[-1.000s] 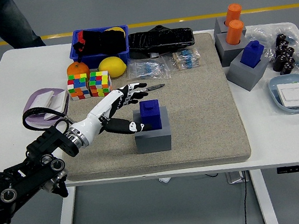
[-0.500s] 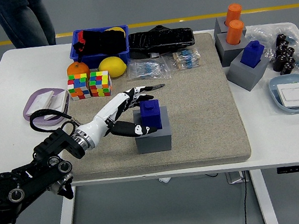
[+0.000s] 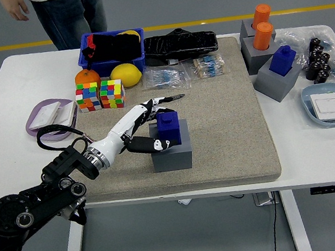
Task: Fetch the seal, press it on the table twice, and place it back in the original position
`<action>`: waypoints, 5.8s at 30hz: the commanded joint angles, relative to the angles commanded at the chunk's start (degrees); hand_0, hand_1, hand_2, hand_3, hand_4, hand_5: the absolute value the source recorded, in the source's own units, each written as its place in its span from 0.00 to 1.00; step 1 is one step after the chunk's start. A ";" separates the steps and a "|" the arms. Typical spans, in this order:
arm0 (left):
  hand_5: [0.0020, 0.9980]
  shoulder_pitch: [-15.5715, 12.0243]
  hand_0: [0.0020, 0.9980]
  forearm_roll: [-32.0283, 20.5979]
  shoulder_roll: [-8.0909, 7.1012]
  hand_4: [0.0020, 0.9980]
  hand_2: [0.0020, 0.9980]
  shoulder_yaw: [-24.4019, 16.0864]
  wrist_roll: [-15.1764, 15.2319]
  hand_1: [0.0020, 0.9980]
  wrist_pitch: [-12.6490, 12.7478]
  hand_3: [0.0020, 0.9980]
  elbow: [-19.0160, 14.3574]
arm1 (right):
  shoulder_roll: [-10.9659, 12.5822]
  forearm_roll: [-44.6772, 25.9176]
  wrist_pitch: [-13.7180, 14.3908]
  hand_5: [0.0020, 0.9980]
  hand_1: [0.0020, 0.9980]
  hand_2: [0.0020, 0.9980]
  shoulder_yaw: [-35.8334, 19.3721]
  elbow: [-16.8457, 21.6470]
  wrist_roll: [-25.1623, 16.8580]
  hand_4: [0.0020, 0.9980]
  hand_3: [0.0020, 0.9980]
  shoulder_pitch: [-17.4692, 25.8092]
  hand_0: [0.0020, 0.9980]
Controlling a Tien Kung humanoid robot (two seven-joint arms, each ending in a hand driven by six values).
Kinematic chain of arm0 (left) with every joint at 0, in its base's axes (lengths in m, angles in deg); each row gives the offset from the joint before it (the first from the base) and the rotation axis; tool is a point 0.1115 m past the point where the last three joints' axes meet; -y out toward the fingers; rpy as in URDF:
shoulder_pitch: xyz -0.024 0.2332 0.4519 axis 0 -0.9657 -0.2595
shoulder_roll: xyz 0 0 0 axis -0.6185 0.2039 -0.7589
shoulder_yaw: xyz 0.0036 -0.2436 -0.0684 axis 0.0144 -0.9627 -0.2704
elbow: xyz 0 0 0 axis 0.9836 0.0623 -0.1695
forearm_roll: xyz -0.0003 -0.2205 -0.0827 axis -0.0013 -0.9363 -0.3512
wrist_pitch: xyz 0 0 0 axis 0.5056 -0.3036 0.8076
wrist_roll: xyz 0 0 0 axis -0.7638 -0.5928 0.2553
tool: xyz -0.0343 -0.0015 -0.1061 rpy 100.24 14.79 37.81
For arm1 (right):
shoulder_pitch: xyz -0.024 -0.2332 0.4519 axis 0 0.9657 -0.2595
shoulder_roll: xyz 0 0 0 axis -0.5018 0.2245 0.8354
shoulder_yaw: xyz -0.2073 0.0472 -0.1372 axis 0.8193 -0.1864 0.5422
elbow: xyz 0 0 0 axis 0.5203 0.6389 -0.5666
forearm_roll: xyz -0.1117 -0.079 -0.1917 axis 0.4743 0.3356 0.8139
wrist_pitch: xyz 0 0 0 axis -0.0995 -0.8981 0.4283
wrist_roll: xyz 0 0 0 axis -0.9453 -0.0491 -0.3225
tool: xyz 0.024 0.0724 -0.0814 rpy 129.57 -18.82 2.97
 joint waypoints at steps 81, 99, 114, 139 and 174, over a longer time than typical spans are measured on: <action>0.00 -2.96 0.63 -0.73 -0.19 0.66 0.54 -7.77 7.21 0.52 7.37 0.84 8.64 | -0.54 0.62 -0.09 0.45 0.68 0.66 -1.52 0.01 -0.21 0.79 0.61 0.16 0.78; 0.00 -5.17 0.62 -3.96 0.36 0.66 0.53 -5.63 9.27 0.53 7.95 0.83 15.11 | -0.67 0.23 -0.22 0.45 0.68 0.66 -1.24 0.13 -0.40 0.79 0.61 0.17 0.78; 0.00 -6.74 0.61 -5.84 0.70 0.67 0.53 -3.21 9.43 0.53 7.13 0.83 18.94 | -0.72 0.01 -0.35 0.45 0.68 0.66 -1.10 0.22 -0.45 0.79 0.61 0.16 0.78; 0.00 -6.19 0.61 -1.83 -0.68 0.67 0.53 -6.60 8.47 0.53 7.46 0.83 11.14 | -0.63 -0.17 -0.47 0.45 0.68 0.66 -0.67 0.27 -0.40 0.79 0.61 0.13 0.78; 0.00 -3.49 0.61 2.89 -0.11 0.67 0.53 -3.56 5.88 0.53 7.00 0.83 -2.21 | 0.39 -0.64 -0.44 0.45 0.68 0.66 1.63 0.22 -0.67 0.79 0.61 0.11 0.79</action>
